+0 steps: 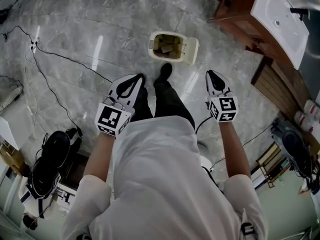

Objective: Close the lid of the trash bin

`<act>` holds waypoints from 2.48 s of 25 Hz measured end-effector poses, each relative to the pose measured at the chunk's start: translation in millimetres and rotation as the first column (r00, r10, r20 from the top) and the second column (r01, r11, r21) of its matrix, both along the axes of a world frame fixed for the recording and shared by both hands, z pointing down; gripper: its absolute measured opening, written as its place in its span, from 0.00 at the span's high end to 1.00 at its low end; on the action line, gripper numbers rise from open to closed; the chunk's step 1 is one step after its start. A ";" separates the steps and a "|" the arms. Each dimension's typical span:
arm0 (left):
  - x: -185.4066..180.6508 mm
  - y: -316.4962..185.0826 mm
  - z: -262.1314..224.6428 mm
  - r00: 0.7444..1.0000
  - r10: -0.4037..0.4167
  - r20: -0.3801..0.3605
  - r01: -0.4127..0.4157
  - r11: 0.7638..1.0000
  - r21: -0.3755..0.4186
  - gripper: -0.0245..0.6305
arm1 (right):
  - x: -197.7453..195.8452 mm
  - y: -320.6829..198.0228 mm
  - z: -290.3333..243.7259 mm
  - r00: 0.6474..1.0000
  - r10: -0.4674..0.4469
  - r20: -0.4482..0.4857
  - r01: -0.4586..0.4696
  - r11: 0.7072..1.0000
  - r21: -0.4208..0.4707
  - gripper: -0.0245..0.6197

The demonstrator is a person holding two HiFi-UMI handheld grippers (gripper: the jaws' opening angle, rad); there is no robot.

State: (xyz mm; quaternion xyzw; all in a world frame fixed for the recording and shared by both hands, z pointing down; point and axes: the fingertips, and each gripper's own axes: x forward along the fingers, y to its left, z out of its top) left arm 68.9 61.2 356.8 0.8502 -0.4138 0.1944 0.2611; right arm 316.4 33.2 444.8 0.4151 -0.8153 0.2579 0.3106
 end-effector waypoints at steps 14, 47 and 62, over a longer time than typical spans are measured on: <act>18.9 -8.7 51.9 0.999 -0.033 0.027 0.035 0.995 -0.091 0.93 | 11.2 -25.4 128.0 0.999 -0.014 0.033 0.020 0.981 -0.194 0.91; -27.9 -9.1 139.8 0.998 -0.056 -0.021 0.049 0.972 -0.229 0.93 | -22.4 -7.2 253.0 0.997 0.071 -0.027 -0.076 0.917 -0.391 0.76; -53.0 -18.2 177.2 0.997 -0.078 -0.029 0.068 0.967 -0.247 0.93 | -97.9 -8.1 275.7 1.000 -0.017 0.013 0.021 0.921 -0.390 0.75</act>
